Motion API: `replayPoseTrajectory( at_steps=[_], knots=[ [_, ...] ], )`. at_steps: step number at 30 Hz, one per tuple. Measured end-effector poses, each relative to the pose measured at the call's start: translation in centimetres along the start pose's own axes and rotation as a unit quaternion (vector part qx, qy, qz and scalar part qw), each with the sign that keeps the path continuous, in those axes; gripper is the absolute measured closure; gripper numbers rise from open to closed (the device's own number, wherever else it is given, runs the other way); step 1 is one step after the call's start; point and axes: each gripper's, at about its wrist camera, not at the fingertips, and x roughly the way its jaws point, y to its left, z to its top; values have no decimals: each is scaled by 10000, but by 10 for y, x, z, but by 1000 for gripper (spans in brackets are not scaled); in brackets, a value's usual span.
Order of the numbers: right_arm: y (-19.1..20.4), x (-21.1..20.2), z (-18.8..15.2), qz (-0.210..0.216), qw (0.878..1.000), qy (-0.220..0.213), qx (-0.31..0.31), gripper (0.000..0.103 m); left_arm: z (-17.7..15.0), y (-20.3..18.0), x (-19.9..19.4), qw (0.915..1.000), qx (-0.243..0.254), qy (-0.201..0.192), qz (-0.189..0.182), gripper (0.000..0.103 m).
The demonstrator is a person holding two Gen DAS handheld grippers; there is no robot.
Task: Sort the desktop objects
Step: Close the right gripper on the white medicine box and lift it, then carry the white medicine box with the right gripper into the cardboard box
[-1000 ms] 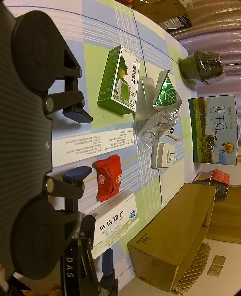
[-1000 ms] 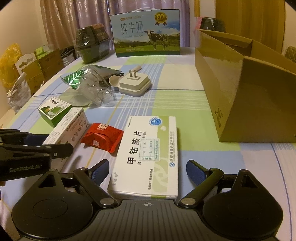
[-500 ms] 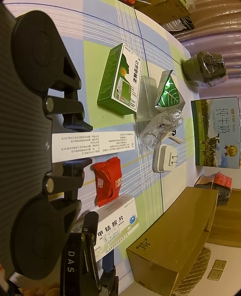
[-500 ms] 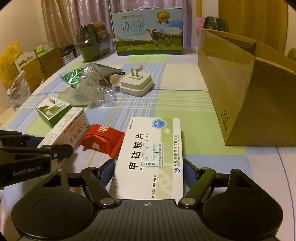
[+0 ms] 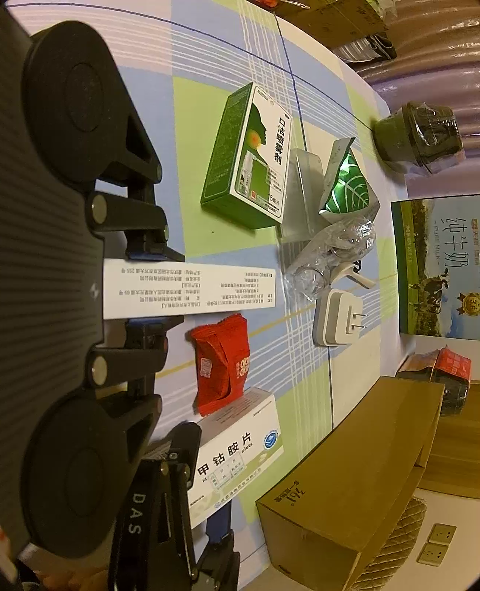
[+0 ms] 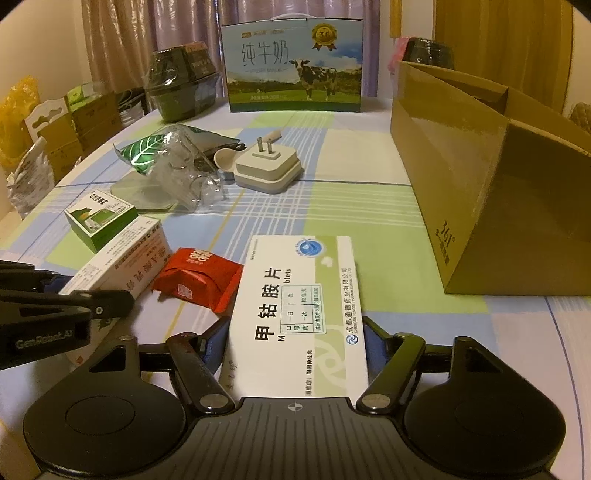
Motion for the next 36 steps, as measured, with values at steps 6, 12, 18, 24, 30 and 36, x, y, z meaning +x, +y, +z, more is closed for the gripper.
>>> replayPoseTrajectory(
  at_steps=[6, 12, 18, 24, 30, 36],
  knots=[
    [-1, -14, 1, -26, 9998, -190, -23, 35, -1, 2, -8, 10000, -51, -73, 35, 81],
    [-4, -30, 1, -86, 9995, -307, 10, 35, -2, -1, -21, 9998, -21, -177, -10, 81],
    [-8, -49, 1, -107, 9989, -457, 86, 35, -4, -5, -36, 9996, 66, -287, -20, 81],
    [-10, -80, 12, -97, 9962, -817, 270, 35, -2, -8, -58, 9987, 110, -490, -16, 81],
    [-32, -116, 41, -211, 9913, -1230, 427, 35, 18, -23, -84, 9967, 124, -788, -135, 81],
    [-79, -144, 73, -529, 9850, -1537, 578, 35, 54, -57, -101, 9925, 229, -1128, -419, 81]
  ],
)
